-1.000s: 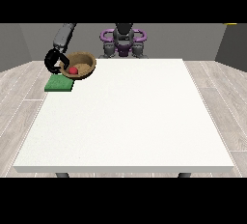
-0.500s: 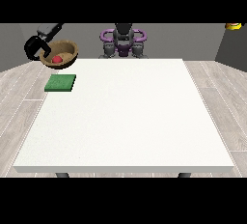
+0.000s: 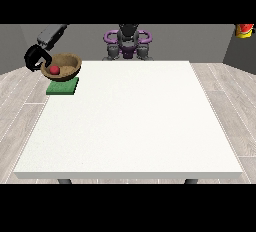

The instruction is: Pick the cup and pour the ball into the bowl, then pick the bowl and place it on the pad

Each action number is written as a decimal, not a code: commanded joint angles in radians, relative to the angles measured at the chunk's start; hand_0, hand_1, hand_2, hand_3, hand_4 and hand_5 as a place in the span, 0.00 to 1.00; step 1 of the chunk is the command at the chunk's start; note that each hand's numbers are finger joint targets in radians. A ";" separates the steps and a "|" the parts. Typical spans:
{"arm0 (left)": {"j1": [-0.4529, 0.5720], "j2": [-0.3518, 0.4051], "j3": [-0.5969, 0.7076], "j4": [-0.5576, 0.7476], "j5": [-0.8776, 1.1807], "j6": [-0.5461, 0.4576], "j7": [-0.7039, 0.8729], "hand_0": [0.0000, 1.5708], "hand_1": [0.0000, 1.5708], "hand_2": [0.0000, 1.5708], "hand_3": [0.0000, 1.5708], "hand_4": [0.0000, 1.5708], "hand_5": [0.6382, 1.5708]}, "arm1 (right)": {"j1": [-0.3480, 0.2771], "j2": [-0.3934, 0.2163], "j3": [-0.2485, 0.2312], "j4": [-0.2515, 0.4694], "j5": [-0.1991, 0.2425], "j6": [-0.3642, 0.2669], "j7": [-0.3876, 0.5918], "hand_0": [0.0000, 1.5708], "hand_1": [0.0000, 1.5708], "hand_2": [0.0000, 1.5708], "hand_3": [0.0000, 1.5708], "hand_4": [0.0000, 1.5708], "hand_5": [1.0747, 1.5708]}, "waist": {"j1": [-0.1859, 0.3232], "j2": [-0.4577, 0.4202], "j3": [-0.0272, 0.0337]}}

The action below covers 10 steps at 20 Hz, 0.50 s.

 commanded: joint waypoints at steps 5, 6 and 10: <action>-0.020 0.073 0.011 0.071 0.021 -0.055 -0.028 0.00 0.00 0.00 0.00 0.77 0.98 | -0.040 0.086 -0.013 0.016 -0.026 -0.037 -0.013 1.00 1.00 1.00 0.37 0.64 1.00 | -0.002 0.031 -0.0002; -0.006 0.018 -0.014 0.040 -0.009 0.015 -0.041 0.00 0.00 0.00 0.00 0.77 0.99 | -0.032 0.078 -0.007 0.029 -0.023 -0.009 -0.011 1.00 1.00 1.00 0.35 0.65 1.00 | -0.017 0.015 0.0000; -0.035 0.037 -0.021 -0.040 0.026 0.027 0.042 0.00 0.00 0.00 0.00 0.76 0.99 | -0.042 0.014 -0.085 0.122 -0.066 -0.016 -0.011 1.00 1.00 1.00 0.56 0.45 1.00 | 0.012 0.020 0.0011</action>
